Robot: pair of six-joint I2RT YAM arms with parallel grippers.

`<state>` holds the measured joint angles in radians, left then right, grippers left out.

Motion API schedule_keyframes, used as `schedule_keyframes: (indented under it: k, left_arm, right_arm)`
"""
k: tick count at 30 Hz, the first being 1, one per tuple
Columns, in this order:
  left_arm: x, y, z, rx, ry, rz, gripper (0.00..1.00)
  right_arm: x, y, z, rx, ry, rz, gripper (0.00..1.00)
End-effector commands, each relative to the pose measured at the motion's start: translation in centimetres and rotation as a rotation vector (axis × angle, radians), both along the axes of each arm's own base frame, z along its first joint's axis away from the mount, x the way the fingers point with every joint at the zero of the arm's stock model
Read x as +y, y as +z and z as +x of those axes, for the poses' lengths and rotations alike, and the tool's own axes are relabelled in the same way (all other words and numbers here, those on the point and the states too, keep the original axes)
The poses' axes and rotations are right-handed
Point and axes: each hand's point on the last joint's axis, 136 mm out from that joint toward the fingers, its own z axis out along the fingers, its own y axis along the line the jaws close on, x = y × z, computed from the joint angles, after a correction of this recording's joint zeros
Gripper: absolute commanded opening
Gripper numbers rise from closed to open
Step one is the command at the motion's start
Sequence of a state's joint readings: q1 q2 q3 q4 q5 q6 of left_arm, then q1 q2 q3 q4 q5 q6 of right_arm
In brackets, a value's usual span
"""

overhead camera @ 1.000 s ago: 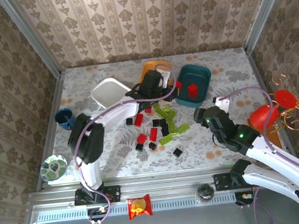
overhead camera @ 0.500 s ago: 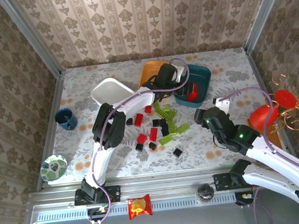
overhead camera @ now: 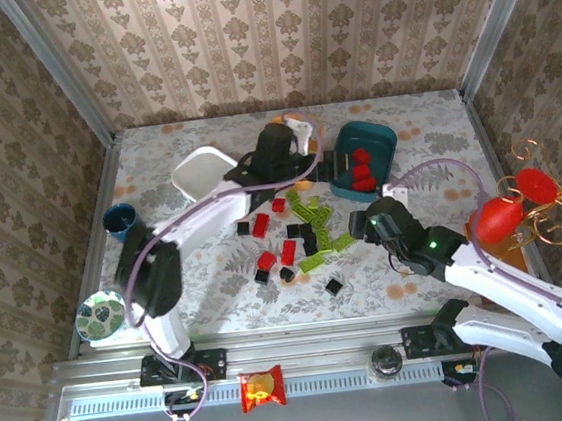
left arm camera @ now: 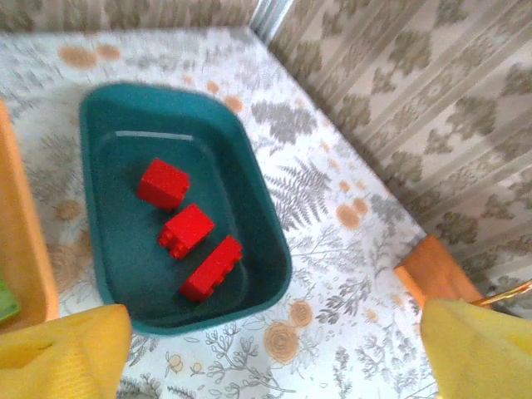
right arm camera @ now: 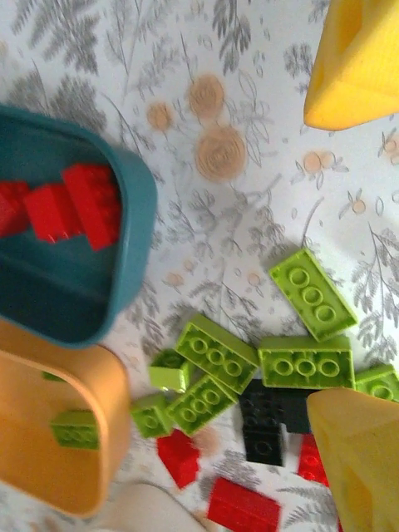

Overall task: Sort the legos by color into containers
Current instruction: Pick up the lego from the bottom-center of the table.

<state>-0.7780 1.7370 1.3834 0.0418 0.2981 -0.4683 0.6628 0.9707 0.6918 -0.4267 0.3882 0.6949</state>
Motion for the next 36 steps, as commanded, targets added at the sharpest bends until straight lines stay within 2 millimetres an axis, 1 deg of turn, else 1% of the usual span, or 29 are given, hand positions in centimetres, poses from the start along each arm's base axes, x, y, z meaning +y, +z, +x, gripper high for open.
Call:
schedule_keyframes:
  k: [1,4,8,10,12,13,14,16,19,21,25,29,32,34,36]
  left_arm:
    - [3.7,0.9,-1.0,-0.051,0.101,-0.012,0.95]
    - [7.2,-0.2,-3.4,-0.053,0.151,0.017,0.99]
    - [12.1,-2.8,-6.5,-0.045,0.220,0.103,1.00]
    - [14.4,-4.0,-7.8,-0.041,0.262,0.144,1.00]
    - [16.8,-5.3,-8.9,-0.033,0.312,0.180,1.00]
    - [18.1,-6.0,-9.5,-0.029,0.341,0.194,1.00]
    - [19.3,-6.9,-10.0,-0.019,0.370,0.216,1.00]
    - [21.4,-8.0,-10.7,-0.011,0.425,0.249,1.00]
    - [24.0,-8.9,-11.7,-0.005,0.491,0.285,1.00]
    - [25.2,-9.4,-12.1,0.002,0.524,0.303,1.00]
    - [26.4,-9.8,-12.6,0.007,0.554,0.315,1.00]
    - [27.5,-9.8,-12.7,0.005,0.600,0.333,1.00]
    - [28.2,-9.5,-12.6,-0.004,0.631,0.336,1.00]
    - [28.7,-9.3,-12.6,-0.012,0.651,0.336,1.00]
    - [29.4,-9.0,-12.6,-0.020,0.682,0.340,1.00]
  right_arm:
    - [3.6,-0.3,-0.3,0.083,0.171,0.023,0.83]
    - [5.3,-2.9,-1.7,0.195,0.261,-0.036,0.84]
    - [8.2,-6.6,-4.7,0.337,0.409,-0.127,0.84]
    - [8.7,-8.3,-6.4,0.415,0.458,-0.196,0.84]
    - [9.2,-9.2,-7.4,0.456,0.498,-0.234,0.84]
    - [9.3,-10.2,-7.9,0.489,0.512,-0.265,0.84]
    - [9.4,-10.5,-8.2,0.502,0.523,-0.283,0.84]
    - [9.6,-11.0,-8.6,0.522,0.540,-0.301,0.83]
    - [9.9,-12.0,-8.9,0.550,0.554,-0.327,0.82]
    - [10.0,-12.7,-8.9,0.565,0.558,-0.345,0.80]
    - [10.5,-13.8,-8.7,0.584,0.567,-0.360,0.73]
    - [10.8,-14.3,-9.0,0.610,0.585,-0.356,0.60]
    - [10.7,-14.4,-9.7,0.628,0.597,-0.346,0.54]
    - [10.8,-14.3,-10.0,0.635,0.604,-0.331,0.48]
    - [11.2,-13.7,-10.1,0.621,0.618,-0.301,0.41]
